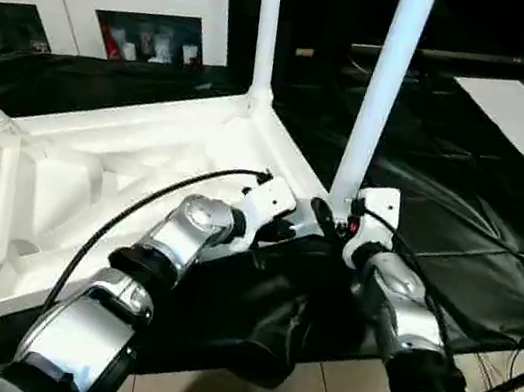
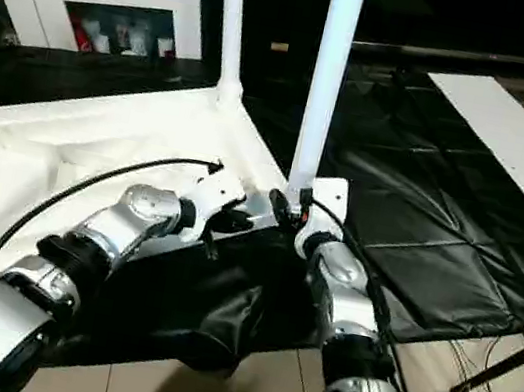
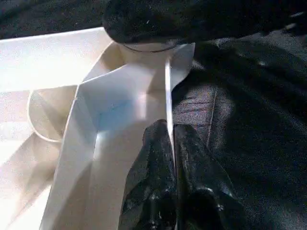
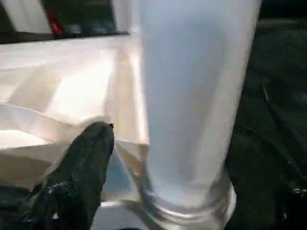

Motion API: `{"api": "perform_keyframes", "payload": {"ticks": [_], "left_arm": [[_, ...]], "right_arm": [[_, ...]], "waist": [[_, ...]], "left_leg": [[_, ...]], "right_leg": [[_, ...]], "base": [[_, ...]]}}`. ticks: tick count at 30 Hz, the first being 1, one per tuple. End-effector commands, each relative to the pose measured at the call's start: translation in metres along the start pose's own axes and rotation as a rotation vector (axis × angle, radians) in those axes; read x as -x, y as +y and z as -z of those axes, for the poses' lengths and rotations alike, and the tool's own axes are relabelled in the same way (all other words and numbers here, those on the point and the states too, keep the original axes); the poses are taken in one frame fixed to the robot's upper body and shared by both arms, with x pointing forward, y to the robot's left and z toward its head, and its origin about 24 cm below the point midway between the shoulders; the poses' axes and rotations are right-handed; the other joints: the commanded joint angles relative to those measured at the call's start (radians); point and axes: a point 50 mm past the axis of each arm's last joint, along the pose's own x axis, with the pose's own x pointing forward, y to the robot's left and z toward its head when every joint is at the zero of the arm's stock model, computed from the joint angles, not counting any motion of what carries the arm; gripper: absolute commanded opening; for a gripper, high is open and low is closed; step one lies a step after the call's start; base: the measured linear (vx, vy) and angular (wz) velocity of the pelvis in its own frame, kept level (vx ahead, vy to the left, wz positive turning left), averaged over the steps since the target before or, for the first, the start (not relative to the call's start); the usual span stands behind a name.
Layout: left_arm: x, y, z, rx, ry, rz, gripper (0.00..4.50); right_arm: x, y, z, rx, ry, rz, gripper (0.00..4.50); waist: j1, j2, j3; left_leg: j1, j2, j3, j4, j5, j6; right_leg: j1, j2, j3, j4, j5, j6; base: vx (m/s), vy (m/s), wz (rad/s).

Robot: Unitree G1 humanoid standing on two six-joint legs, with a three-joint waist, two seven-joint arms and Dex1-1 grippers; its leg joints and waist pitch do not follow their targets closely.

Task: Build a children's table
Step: Rotate leg to tighten

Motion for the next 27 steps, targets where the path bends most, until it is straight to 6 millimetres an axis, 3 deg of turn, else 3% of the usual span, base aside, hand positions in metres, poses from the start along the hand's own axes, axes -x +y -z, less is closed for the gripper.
{"api": "perform_keyframes", "payload": {"ticks": [1, 3, 5, 6, 10, 11, 12, 13, 15, 16, 20, 24, 27], "left_arm": [[0.001, -0.003, -0.003, -0.004, -0.08, 0.022, 0.0], [0.003, -0.003, -0.004, 0.001, -0.112, 0.028, 0.0], [0.004, -0.003, -0.006, 0.004, -0.13, 0.035, 0.0], [0.014, 0.001, -0.008, 0.025, -0.182, 0.049, 0.27], [0.027, 0.002, -0.011, 0.029, -0.201, 0.104, 0.61], [0.04, 0.002, -0.01, 0.034, -0.191, 0.163, 0.69], [0.045, 0.001, -0.009, 0.035, -0.185, 0.187, 0.95], [0.049, 0.0, -0.008, 0.035, -0.18, 0.205, 1.03], [0.055, 0.0, -0.007, 0.037, -0.172, 0.221, 1.06], [0.067, -0.002, -0.004, 0.044, -0.147, 0.251, 1.06], [0.091, -0.015, 0.01, 0.052, -0.03, 0.343, 1.41], [0.097, -0.018, 0.024, 0.062, 0.059, 0.326, 1.76], [0.102, -0.021, 0.033, 0.065, 0.14, 0.286, 1.95]], "right_arm": [[0.004, 0.004, -0.008, 0.021, -0.028, -0.071, 3.65], [0.014, 0.005, -0.009, 0.036, -0.033, -0.117, 3.65], [0.019, 0.005, -0.009, 0.045, -0.032, -0.145, 3.65], [0.038, 0.008, -0.007, 0.1, -0.01, -0.241, 3.71], [0.05, 0.006, -0.008, 0.121, 0.013, -0.29, 3.74], [0.06, 0.007, -0.01, 0.119, 0.025, -0.343, 3.74], [0.062, 0.007, -0.011, 0.115, 0.03, -0.364, 3.74], [0.065, 0.008, -0.012, 0.114, 0.035, -0.381, 3.74], [0.067, 0.009, -0.012, 0.124, 0.046, -0.407, 3.74], [0.071, 0.011, -0.014, 0.135, 0.06, -0.458, 3.74], [0.063, 0.015, -0.021, 0.099, 0.026, -0.484, 3.74], [0.043, 0.021, -0.021, 0.082, 0.006, -0.447, 3.74], [0.029, 0.028, -0.022, 0.058, 0.004, -0.447, 3.74]], "waist": [[0.005, -0.02, -0.056], [0.005, -0.019, -0.061], [0.007, -0.025, -0.059], [0.012, -0.022, -0.056], [0.017, -0.016, -0.061], [0.018, -0.012, -0.059], [0.023, -0.018, -0.058], [0.021, -0.014, -0.055], [0.019, -0.012, -0.055], [0.021, -0.013, -0.053], [0.019, -0.011, -0.052], [0.015, -0.018, -0.048], [0.015, -0.021, -0.052]], "left_leg": [[0.002, 0.003, 0.009, -0.064, -0.263, 0.069], [-0.002, 0.005, 0.008, -0.063, -0.222, 0.082], [-0.003, 0.004, 0.009, -0.062, -0.219, 0.089], [-0.004, 0.005, 0.008, -0.064, -0.217, 0.094], [-0.001, 0.012, 0.008, -0.064, -0.206, 0.091], [0.0, 0.014, 0.007, -0.067, -0.211, 0.087], [-0.001, 0.018, 0.006, -0.069, -0.202, 0.093], [-0.001, 0.016, 0.009, -0.068, -0.205, 0.098], [0.002, 0.015, 0.009, -0.069, -0.217, 0.091], [0.005, 0.017, 0.009, -0.072, -0.24, 0.073], [0.006, 0.017, 0.009, -0.075, -0.248, 0.054], [0.005, 0.012, 0.01, -0.077, -0.259, 0.028], [0.006, 0.012, 0.008, -0.074, -0.223, 0.02]], "right_leg": [[0.048, -0.026, 0.02, -0.083, -0.272, -0.194], [0.051, -0.026, 0.02, -0.073, -0.198, -0.215], [0.053, -0.025, 0.02, -0.074, -0.197, -0.216], [0.055, -0.026, 0.02, -0.075, -0.203, -0.212], [0.05, -0.026, 0.02, -0.068, -0.153, -0.242], [0.05, -0.025, 0.02, -0.066, -0.147, -0.248], [0.057, -0.028, 0.022, -0.061, -0.122, -0.254], [0.05, -0.024, 0.023, -0.062, -0.125, -0.253], [0.048, -0.023, 0.022, -0.064, -0.145, -0.251], [0.05, -0.026, 0.023, -0.065, -0.186, -0.245], [0.043, -0.024, 0.024, -0.065, -0.213, -0.231], [0.038, -0.022, 0.024, -0.068, -0.253, -0.211], [0.04, -0.024, 0.026, -0.058, -0.214, -0.214]], "base": [[0.0, 0.0, 0.0], [0.0, 0.0, 0.0], [0.0, 0.0, 0.0], [0.0, 0.0, 0.0], [0.0, 0.0, 0.0], [0.0, 0.0, 0.0], [0.0, 0.0, 0.0], [0.0, 0.0, 0.0], [0.0, 0.0, 0.0], [0.0, 0.0, 0.0], [0.0, 0.0, 0.0], [0.0, 0.0, 0.0], [0.0, 0.0, 0.0]]}}
